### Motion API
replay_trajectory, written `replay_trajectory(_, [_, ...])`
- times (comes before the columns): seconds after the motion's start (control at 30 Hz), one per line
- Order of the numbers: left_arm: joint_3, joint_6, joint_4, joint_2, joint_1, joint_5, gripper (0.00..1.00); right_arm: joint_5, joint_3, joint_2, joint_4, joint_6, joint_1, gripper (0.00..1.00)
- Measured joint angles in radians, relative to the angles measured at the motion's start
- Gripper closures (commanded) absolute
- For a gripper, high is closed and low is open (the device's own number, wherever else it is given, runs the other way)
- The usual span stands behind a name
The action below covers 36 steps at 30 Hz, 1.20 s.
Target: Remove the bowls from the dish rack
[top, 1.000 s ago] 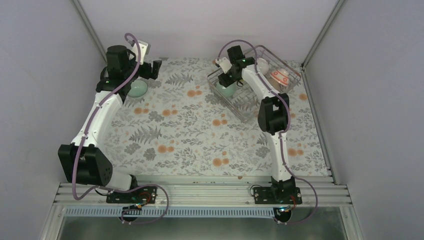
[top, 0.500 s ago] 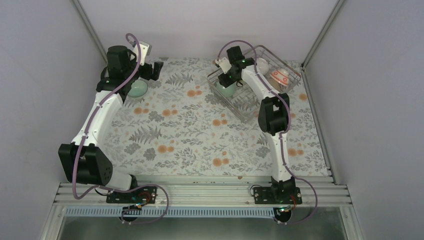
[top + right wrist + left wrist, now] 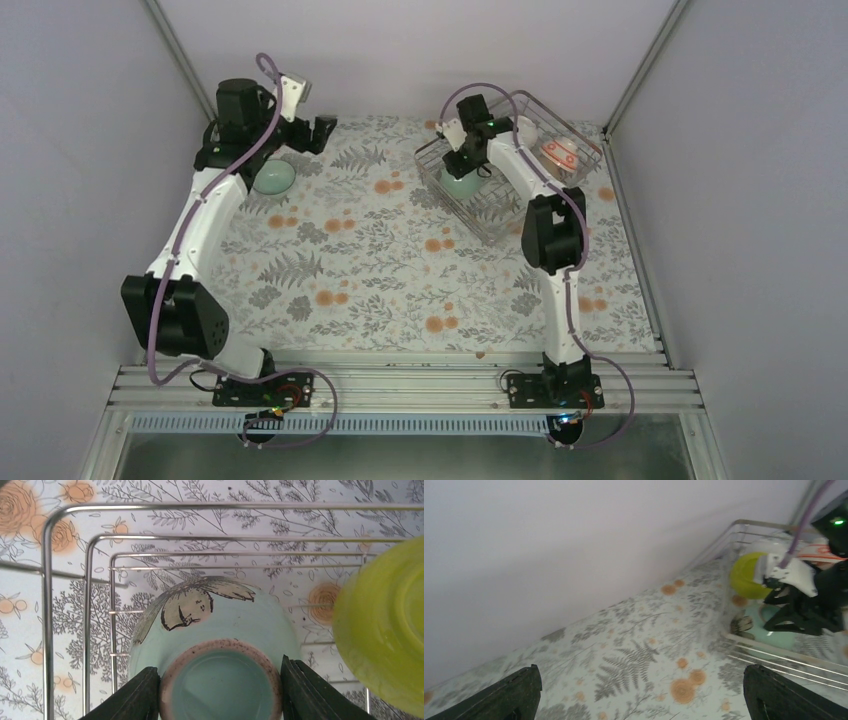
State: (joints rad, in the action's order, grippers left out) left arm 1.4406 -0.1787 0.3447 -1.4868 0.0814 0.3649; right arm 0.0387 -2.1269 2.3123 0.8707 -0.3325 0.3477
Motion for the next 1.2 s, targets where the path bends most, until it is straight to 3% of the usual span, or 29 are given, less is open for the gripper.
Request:
replay_trajectory(0.43, [0.337, 0.020, 0.167, -0.334, 0.074, 0.425, 0.00, -0.022, 0.010, -0.172, 0.048, -0.003, -0.016, 0.68])
replay_trajectory(0.63, [0.445, 0.068, 0.173, -0.480, 0.077, 0.603, 0.00, -0.005, -0.008, -0.285, 0.060, -0.010, -0.056, 0.68])
replay_trajectory(0.77, [0.593, 0.090, 0.193, -0.618, 0.108, 0.706, 0.00, 0.017, -0.040, -0.318, 0.074, -0.015, -0.076, 0.67])
replay_trajectory(0.93, [0.772, 0.094, 0.225, -0.769, 0.198, 0.777, 0.00, 0.073, -0.041, -0.357, 0.094, -0.014, -0.080, 0.67])
replay_trajectory(1.2, [0.879, 0.093, 0.261, -0.869, 0.315, 0.811, 0.00, 0.157, -0.057, -0.386, 0.097, -0.007, -0.080, 0.67])
